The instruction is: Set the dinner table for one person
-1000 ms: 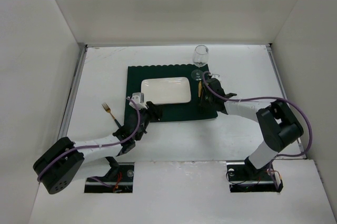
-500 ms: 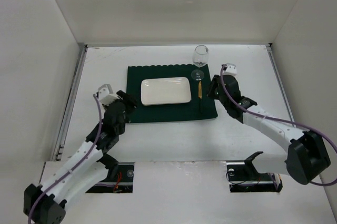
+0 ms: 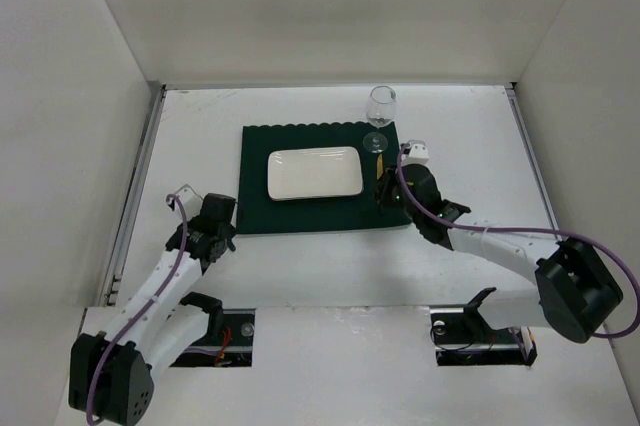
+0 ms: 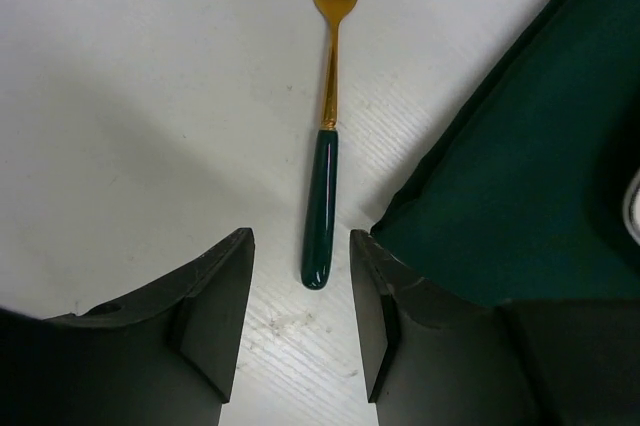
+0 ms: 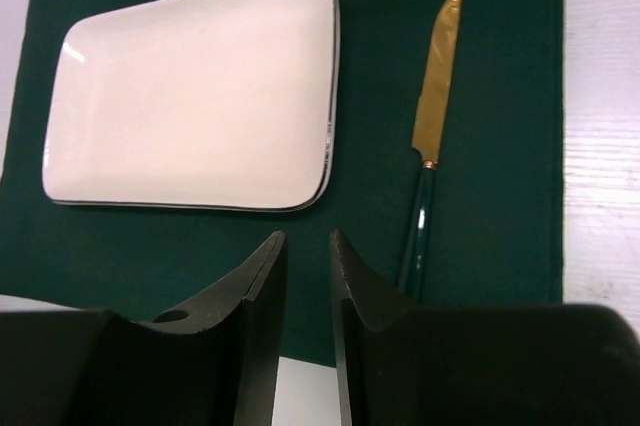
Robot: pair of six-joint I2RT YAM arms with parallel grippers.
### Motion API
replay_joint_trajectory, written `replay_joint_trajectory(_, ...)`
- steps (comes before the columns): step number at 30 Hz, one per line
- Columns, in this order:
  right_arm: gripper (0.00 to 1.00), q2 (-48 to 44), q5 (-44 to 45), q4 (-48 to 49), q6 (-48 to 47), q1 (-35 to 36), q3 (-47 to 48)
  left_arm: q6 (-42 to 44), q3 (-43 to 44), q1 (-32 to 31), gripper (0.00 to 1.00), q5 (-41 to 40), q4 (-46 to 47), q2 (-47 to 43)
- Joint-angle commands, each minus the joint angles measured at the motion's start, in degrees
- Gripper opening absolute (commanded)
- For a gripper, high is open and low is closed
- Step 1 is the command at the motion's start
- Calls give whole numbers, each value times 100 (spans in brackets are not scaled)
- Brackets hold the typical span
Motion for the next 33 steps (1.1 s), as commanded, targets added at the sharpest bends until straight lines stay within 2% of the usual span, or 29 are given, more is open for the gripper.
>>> replay_joint_trajectory(1, 30, 38, -54, 551, 57, 58, 41, 135, 25, 73, 41, 175, 134, 267)
replay_joint_trajectory(10, 33, 55, -124, 595, 84, 67, 23, 328, 68, 337, 35, 649, 943, 1321)
replay_joint_trajectory(22, 34, 179, -195, 612, 110, 172, 58, 425, -63, 600, 29, 781, 1295, 1735)
replay_joint_trajectory(33, 35, 56, -195, 595, 110, 111, -3, 583, -125, 979, 12, 1010, 1304, 1929)
